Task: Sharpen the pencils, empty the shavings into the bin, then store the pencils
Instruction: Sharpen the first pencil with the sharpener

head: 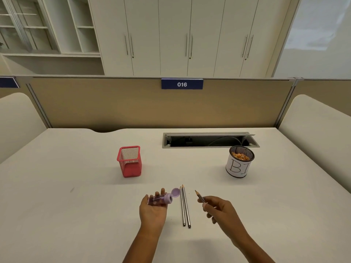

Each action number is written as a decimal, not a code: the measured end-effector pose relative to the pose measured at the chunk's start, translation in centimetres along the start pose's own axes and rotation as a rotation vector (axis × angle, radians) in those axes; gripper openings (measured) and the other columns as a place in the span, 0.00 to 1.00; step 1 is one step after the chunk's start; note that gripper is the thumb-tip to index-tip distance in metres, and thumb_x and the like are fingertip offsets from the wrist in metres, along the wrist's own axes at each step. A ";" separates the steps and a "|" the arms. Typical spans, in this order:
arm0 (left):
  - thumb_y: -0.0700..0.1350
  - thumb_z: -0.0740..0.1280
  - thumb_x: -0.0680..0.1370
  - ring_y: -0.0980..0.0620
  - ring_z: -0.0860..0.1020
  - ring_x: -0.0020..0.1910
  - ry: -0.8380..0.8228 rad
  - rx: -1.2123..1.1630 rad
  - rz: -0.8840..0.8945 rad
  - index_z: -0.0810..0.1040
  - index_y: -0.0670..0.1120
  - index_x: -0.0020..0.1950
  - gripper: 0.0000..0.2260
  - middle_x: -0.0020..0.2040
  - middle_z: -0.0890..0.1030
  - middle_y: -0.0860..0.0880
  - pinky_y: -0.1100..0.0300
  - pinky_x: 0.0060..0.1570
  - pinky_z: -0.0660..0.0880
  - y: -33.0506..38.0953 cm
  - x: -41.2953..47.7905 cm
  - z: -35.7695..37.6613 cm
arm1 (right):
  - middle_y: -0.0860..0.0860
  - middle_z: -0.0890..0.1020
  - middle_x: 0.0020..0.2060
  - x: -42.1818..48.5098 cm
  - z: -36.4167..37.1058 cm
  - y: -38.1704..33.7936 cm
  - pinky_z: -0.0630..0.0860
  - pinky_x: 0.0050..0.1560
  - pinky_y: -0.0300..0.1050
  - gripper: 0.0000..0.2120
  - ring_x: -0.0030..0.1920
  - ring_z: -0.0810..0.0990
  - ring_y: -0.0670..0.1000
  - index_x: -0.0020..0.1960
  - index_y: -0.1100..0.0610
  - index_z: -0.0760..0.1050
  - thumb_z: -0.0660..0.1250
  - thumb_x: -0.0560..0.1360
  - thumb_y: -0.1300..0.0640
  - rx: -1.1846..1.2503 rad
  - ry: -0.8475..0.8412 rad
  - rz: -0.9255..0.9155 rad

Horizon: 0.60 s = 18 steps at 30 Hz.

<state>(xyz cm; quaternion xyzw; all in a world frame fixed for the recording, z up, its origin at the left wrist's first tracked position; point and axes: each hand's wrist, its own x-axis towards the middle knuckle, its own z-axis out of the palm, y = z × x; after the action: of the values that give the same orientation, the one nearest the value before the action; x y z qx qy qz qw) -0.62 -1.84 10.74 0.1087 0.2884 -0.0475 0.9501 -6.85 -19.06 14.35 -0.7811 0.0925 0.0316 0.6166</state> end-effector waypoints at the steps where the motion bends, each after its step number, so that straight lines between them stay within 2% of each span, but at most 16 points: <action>1: 0.44 0.53 0.82 0.45 0.81 0.26 0.005 0.006 -0.006 0.66 0.44 0.39 0.13 0.39 0.71 0.45 0.51 0.63 0.66 -0.1 0.0 -0.1 | 0.47 0.77 0.32 0.1 0.0 0.3 0.69 0.30 0.32 0.11 0.30 0.73 0.44 0.43 0.49 0.80 0.64 0.75 0.64 -0.041 0.025 -0.022; 6: 0.43 0.52 0.82 0.43 0.76 0.42 0.045 0.014 -0.023 0.65 0.44 0.40 0.11 0.41 0.71 0.42 0.49 0.65 0.65 -0.3 -0.1 -0.4 | 0.50 0.79 0.40 0.6 0.2 1.5 0.75 0.40 0.40 0.16 0.36 0.76 0.49 0.40 0.41 0.74 0.68 0.73 0.63 -0.174 0.160 -0.099; 10: 0.42 0.52 0.81 0.44 0.74 0.44 0.067 0.003 -0.041 0.67 0.42 0.43 0.09 0.42 0.71 0.41 0.51 0.64 0.66 -0.5 0.0 -0.9 | 0.49 0.76 0.39 1.3 0.3 2.3 0.75 0.40 0.39 0.17 0.35 0.76 0.48 0.39 0.40 0.72 0.67 0.73 0.63 -0.249 0.178 -0.106; 12: 0.41 0.52 0.81 0.44 0.73 0.44 0.070 0.018 -0.041 0.67 0.42 0.43 0.09 0.42 0.71 0.41 0.51 0.64 0.66 -0.6 0.1 -1.2 | 0.50 0.76 0.38 1.9 0.3 2.9 0.76 0.36 0.35 0.14 0.34 0.77 0.48 0.40 0.44 0.74 0.66 0.74 0.63 -0.223 0.162 -0.073; 15: 0.41 0.52 0.81 0.43 0.73 0.44 0.082 0.030 -0.047 0.68 0.41 0.44 0.09 0.42 0.71 0.41 0.50 0.63 0.66 -0.8 0.2 -1.5 | 0.51 0.77 0.33 2.7 0.2 3.8 0.76 0.30 0.33 0.07 0.27 0.76 0.45 0.42 0.56 0.78 0.64 0.75 0.66 -0.083 0.117 0.026; 18: 0.41 0.52 0.82 0.43 0.73 0.44 0.092 0.035 -0.050 0.68 0.40 0.44 0.10 0.43 0.71 0.40 0.50 0.63 0.66 -0.8 0.2 -1.7 | 0.53 0.77 0.30 3.4 0.1 4.5 0.76 0.31 0.35 0.09 0.28 0.76 0.47 0.41 0.59 0.78 0.61 0.76 0.67 0.026 0.074 0.102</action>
<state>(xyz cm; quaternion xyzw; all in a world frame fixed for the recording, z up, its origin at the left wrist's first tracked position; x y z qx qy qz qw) -1.51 -2.19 9.08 0.1203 0.3335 -0.0712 0.9323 -4.38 -20.29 9.42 -0.7681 0.1553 0.0327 0.6203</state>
